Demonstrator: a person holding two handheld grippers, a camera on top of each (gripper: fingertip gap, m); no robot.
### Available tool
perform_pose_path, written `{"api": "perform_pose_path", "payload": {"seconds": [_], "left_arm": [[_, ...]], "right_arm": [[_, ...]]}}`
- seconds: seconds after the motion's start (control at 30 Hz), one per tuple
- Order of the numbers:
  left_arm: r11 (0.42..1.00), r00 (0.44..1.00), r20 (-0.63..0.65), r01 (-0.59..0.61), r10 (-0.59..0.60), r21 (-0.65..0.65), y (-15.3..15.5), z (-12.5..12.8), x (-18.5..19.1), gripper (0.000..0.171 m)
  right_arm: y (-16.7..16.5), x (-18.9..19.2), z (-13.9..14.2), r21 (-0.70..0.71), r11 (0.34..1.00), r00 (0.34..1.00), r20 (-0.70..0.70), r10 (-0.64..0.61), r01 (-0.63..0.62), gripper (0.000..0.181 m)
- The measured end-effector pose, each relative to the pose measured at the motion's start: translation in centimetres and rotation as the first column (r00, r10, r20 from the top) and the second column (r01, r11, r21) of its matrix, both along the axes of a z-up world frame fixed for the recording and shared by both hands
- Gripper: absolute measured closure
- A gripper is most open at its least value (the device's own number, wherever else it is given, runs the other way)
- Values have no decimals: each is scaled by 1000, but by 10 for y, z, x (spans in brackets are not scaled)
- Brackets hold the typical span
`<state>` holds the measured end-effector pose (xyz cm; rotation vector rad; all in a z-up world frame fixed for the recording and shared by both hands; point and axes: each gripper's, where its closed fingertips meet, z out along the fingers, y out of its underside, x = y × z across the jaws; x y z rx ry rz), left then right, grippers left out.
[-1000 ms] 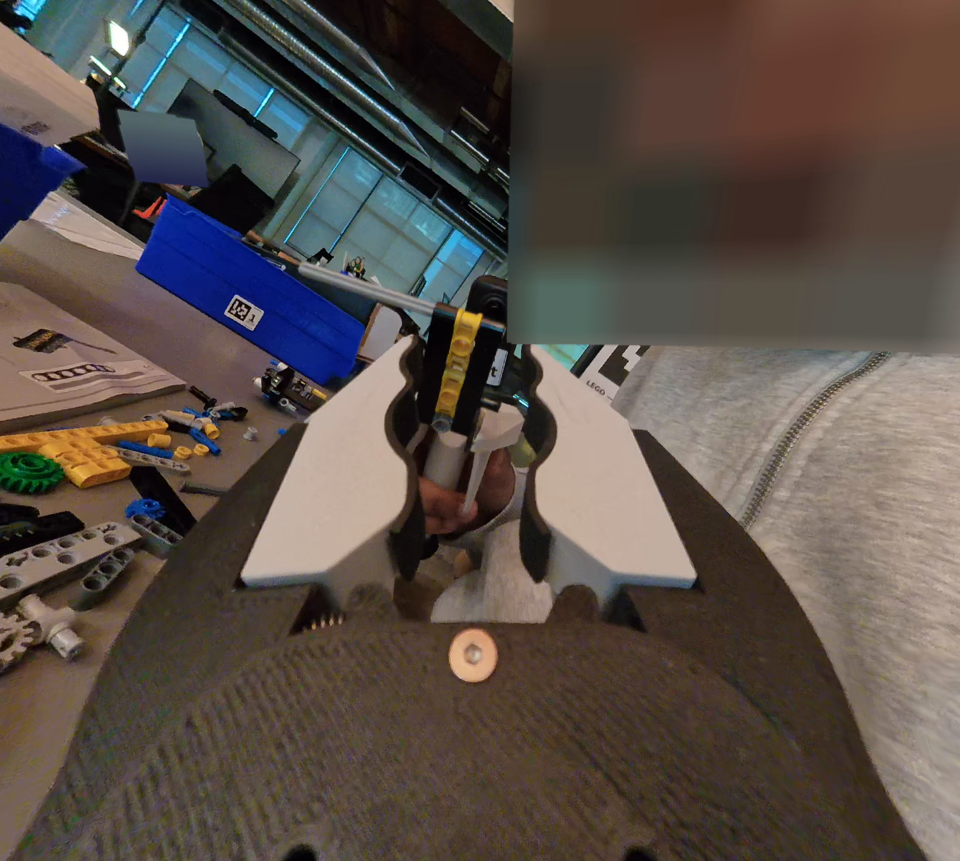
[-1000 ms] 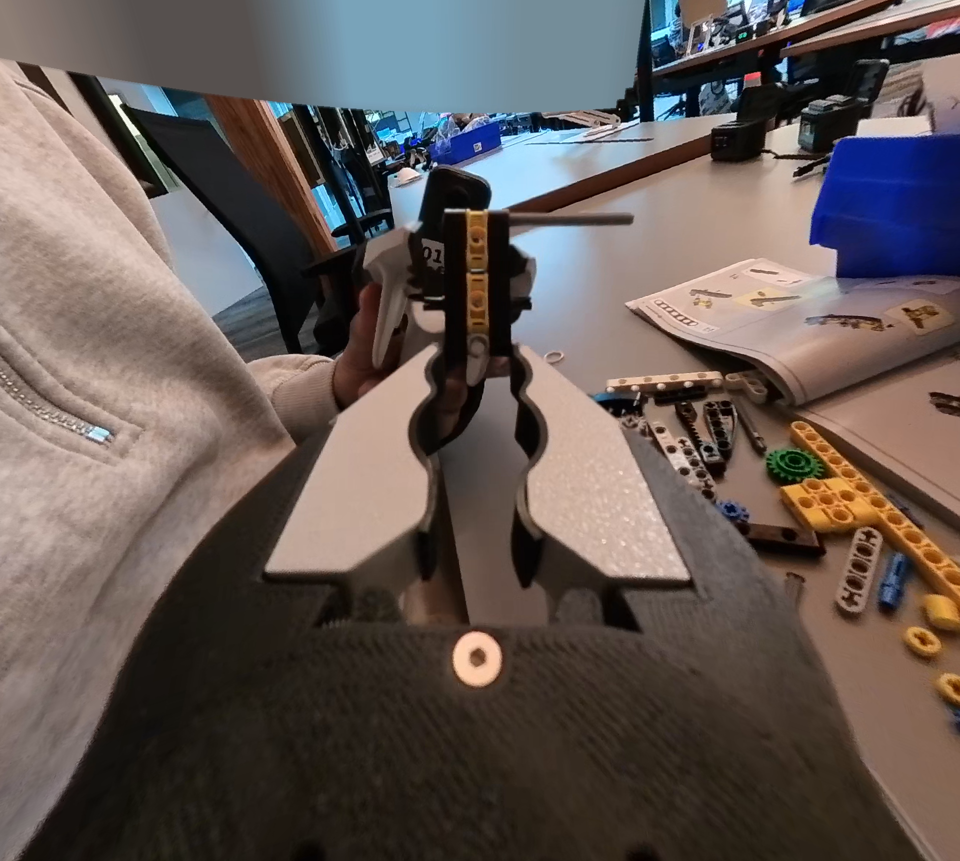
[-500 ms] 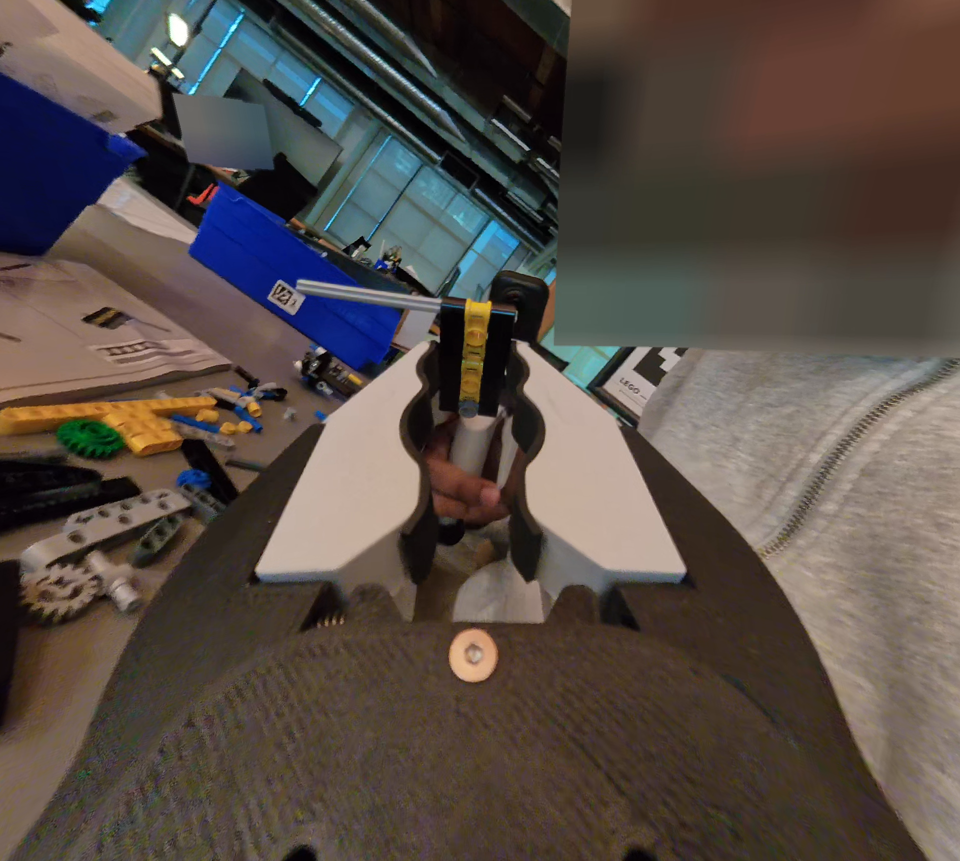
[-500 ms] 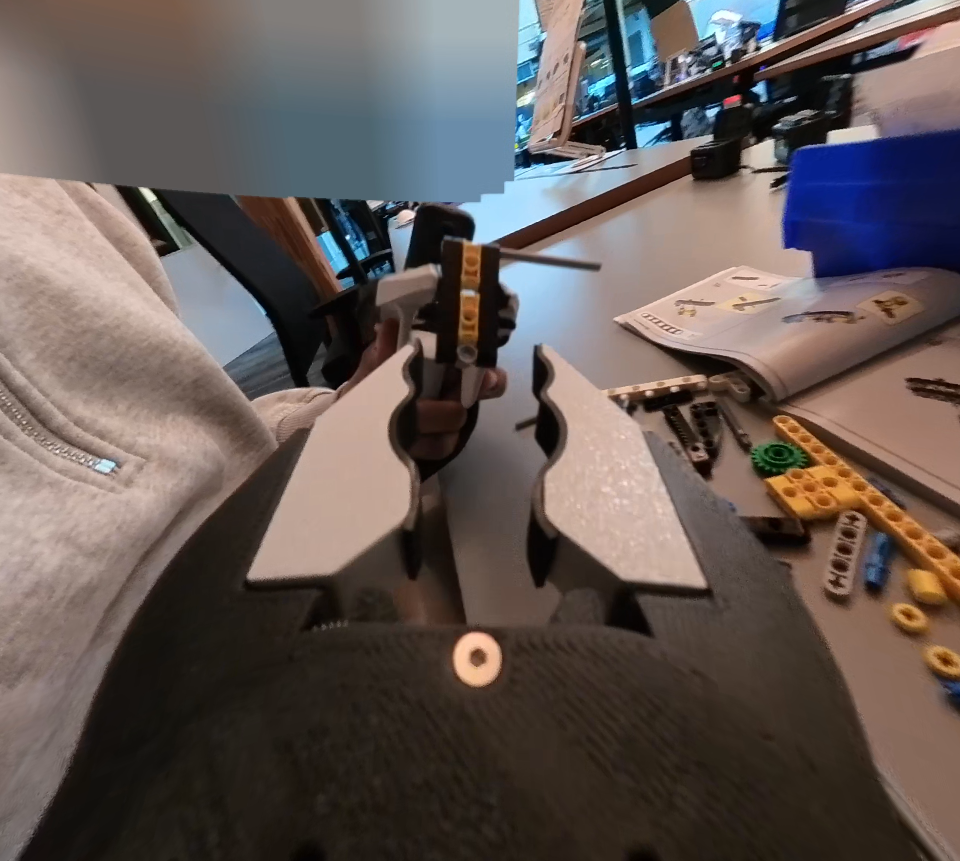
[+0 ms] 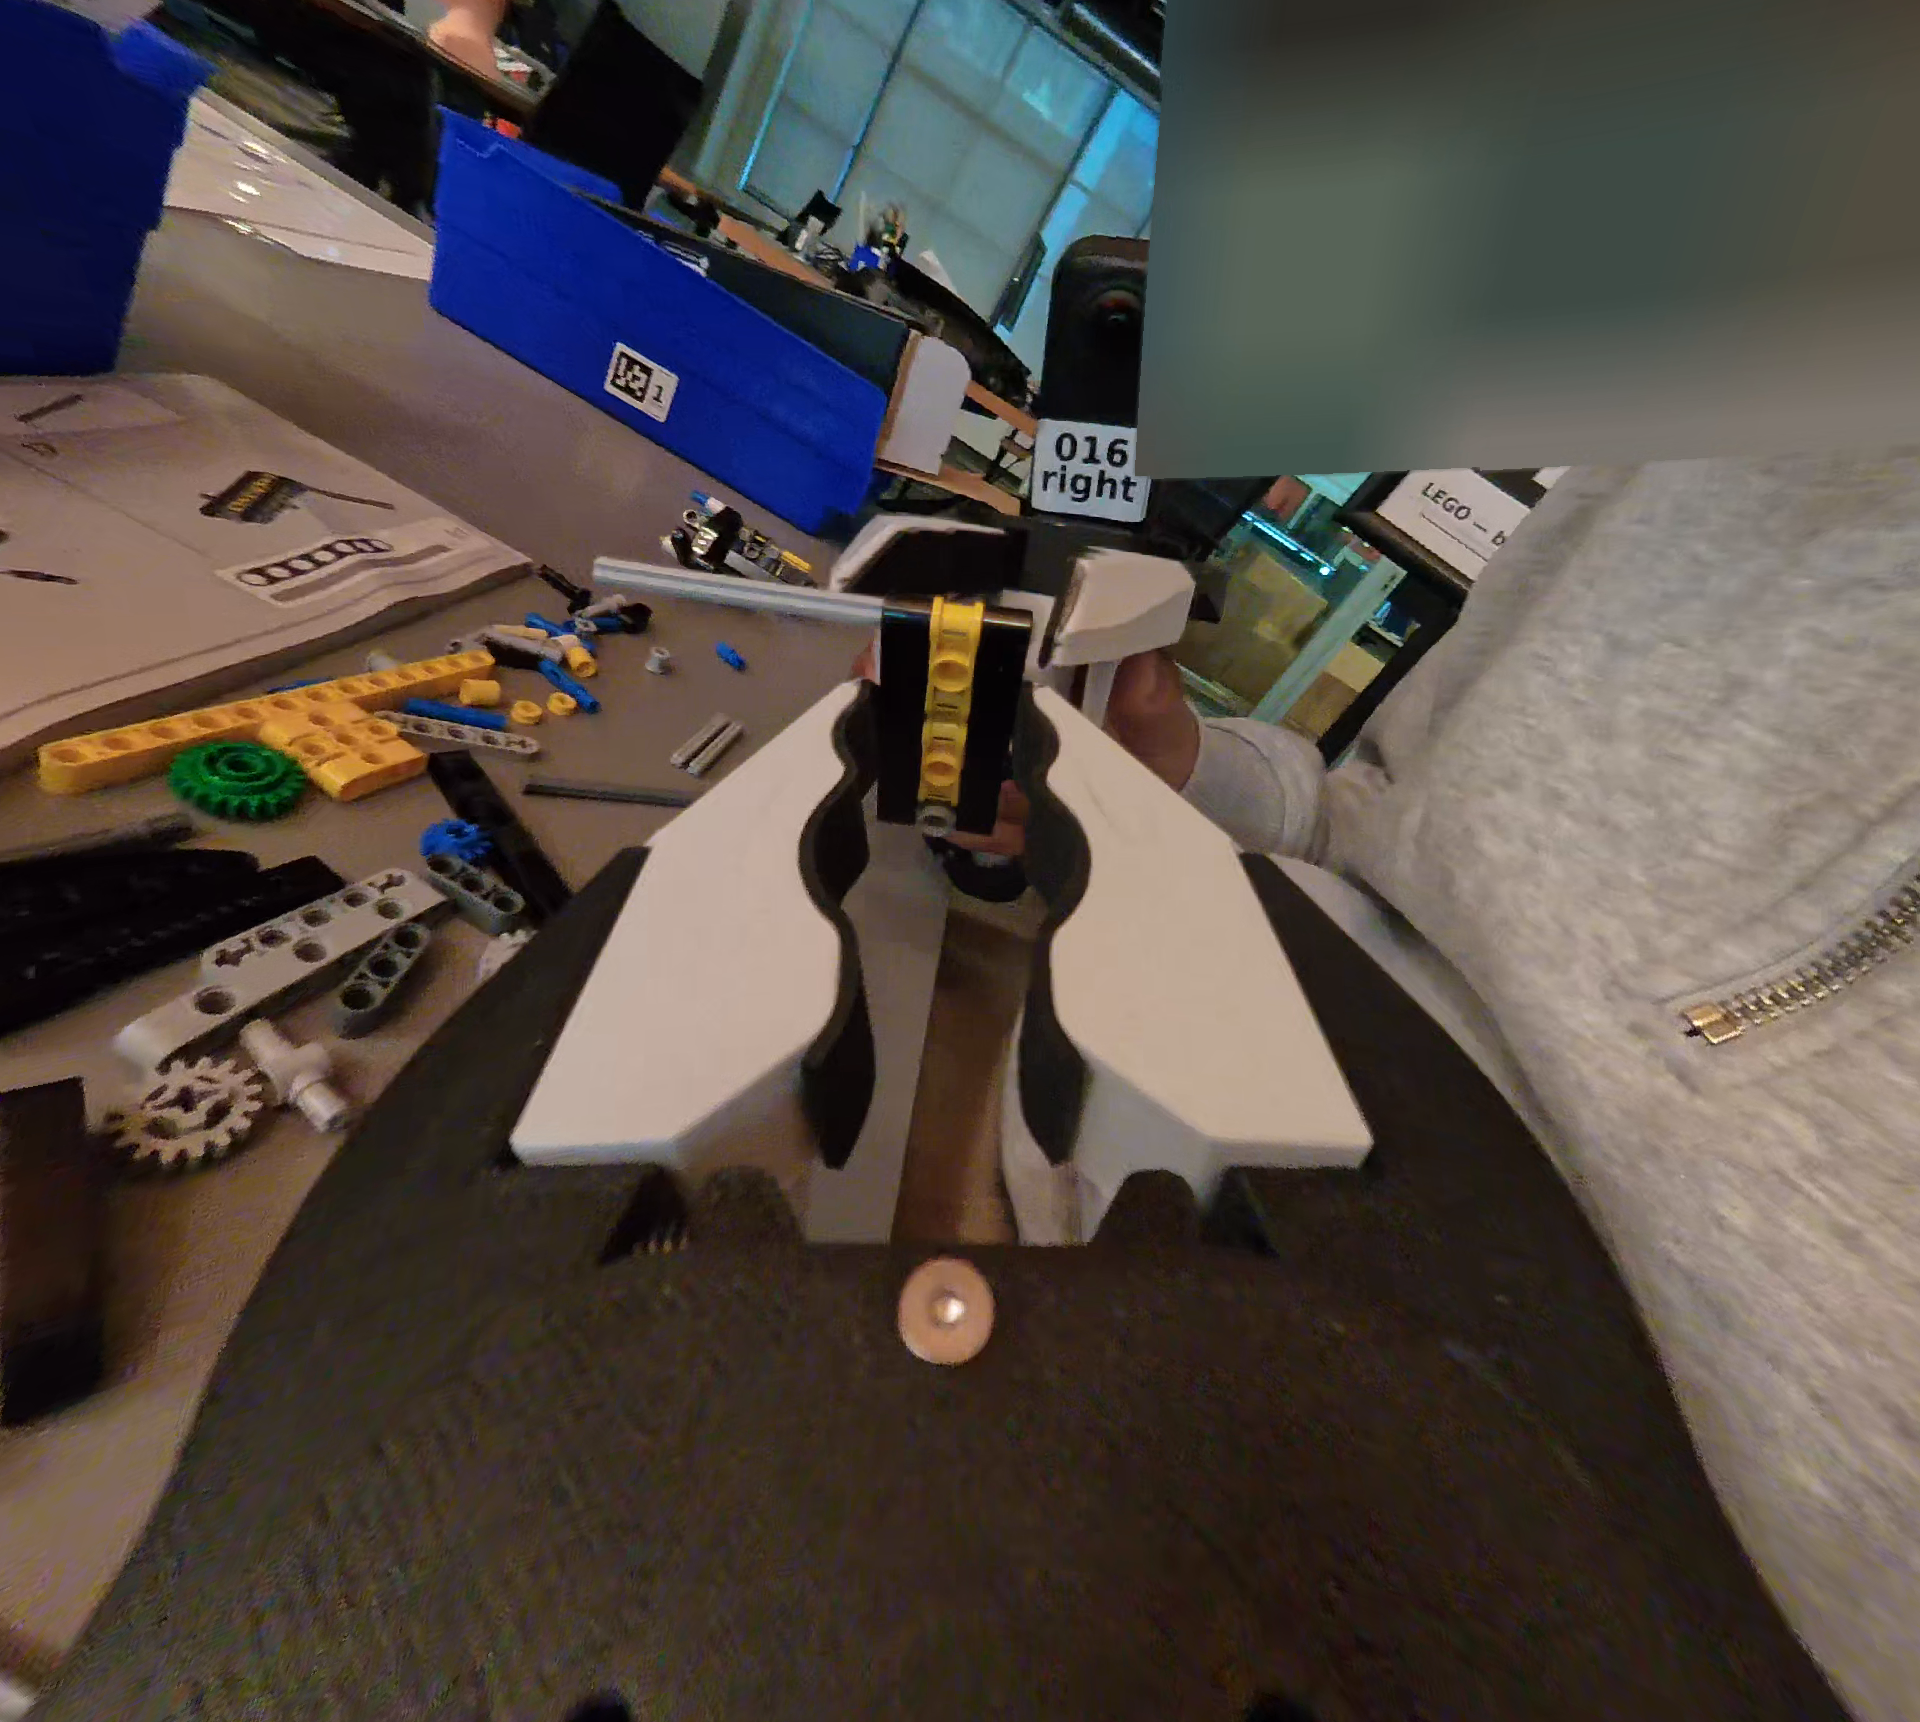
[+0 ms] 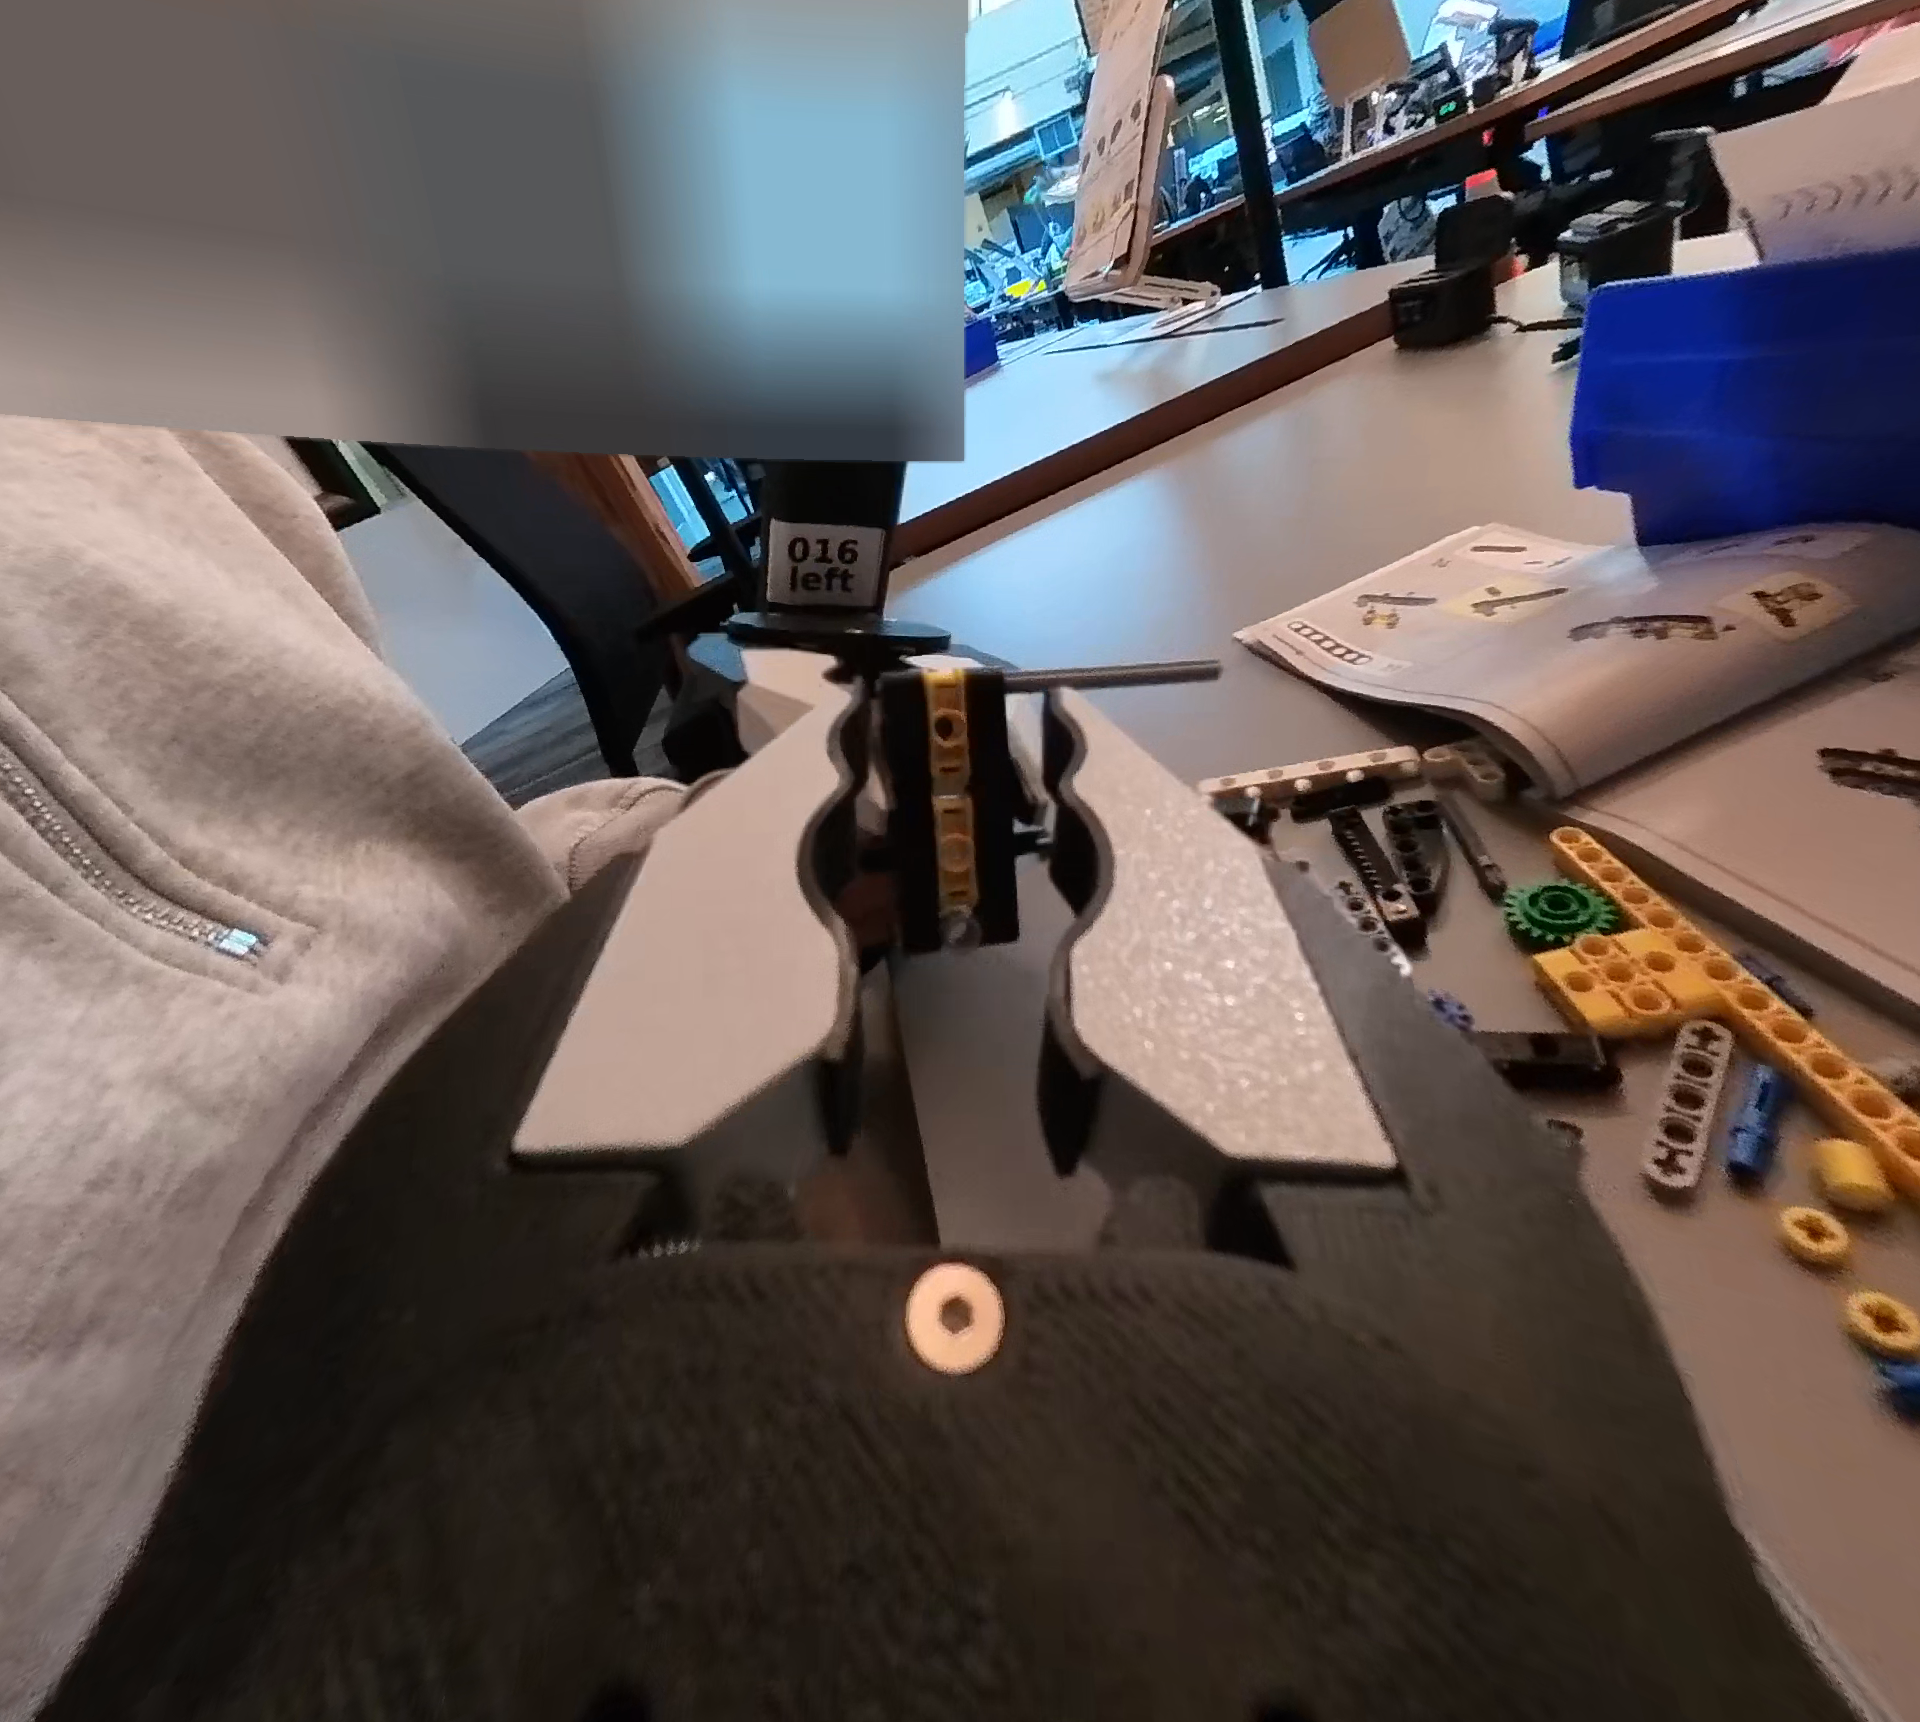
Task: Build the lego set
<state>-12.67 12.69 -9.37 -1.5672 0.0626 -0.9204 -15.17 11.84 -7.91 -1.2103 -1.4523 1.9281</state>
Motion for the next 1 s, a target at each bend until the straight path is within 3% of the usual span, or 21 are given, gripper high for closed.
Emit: {"api": "perform_pose_path", "payload": {"seconds": [1.0], "left_arm": [[999,998,35,52,-51,-7,-1,-1,4,148]], "right_arm": [[-4,3,-1,-84,994,997,5,71,-70,159]]}}
